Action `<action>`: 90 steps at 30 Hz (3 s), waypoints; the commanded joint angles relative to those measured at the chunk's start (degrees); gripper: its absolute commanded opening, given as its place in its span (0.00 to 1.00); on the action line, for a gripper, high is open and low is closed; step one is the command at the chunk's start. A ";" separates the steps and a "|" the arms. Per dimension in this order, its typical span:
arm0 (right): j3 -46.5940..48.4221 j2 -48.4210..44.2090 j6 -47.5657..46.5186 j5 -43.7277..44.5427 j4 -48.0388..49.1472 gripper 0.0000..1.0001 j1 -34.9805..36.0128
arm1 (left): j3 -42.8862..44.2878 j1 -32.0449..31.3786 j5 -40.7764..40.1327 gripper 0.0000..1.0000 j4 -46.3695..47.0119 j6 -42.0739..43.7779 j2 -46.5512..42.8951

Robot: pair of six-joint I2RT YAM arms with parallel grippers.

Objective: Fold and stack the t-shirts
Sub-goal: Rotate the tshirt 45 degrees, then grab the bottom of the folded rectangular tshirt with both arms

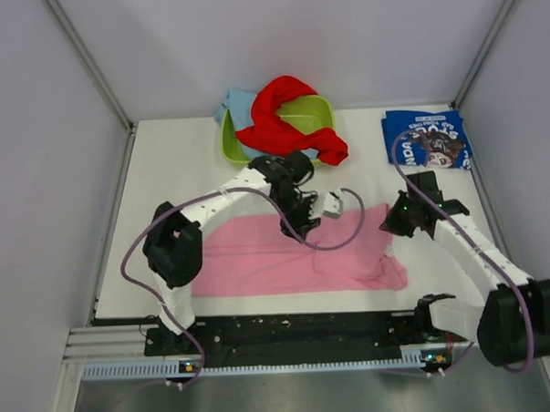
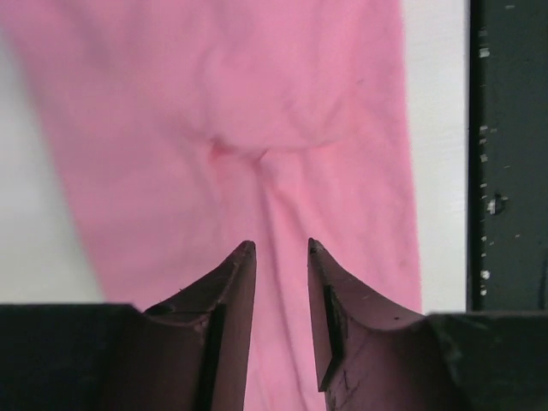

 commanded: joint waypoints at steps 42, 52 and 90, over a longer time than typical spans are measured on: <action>25.13 44.88 -15.47 4.12 10.96 0.00 -8.44 | -46.66 38.58 -24.62 0.33 13.33 4.40 -21.89; 38.69 44.21 -22.32 -0.97 9.36 0.09 -10.30 | -46.51 38.14 -16.01 0.40 0.85 6.52 -38.41; 16.79 45.59 -82.36 -11.61 46.29 0.54 76.02 | -45.70 46.06 -16.79 0.59 9.10 -14.05 -24.10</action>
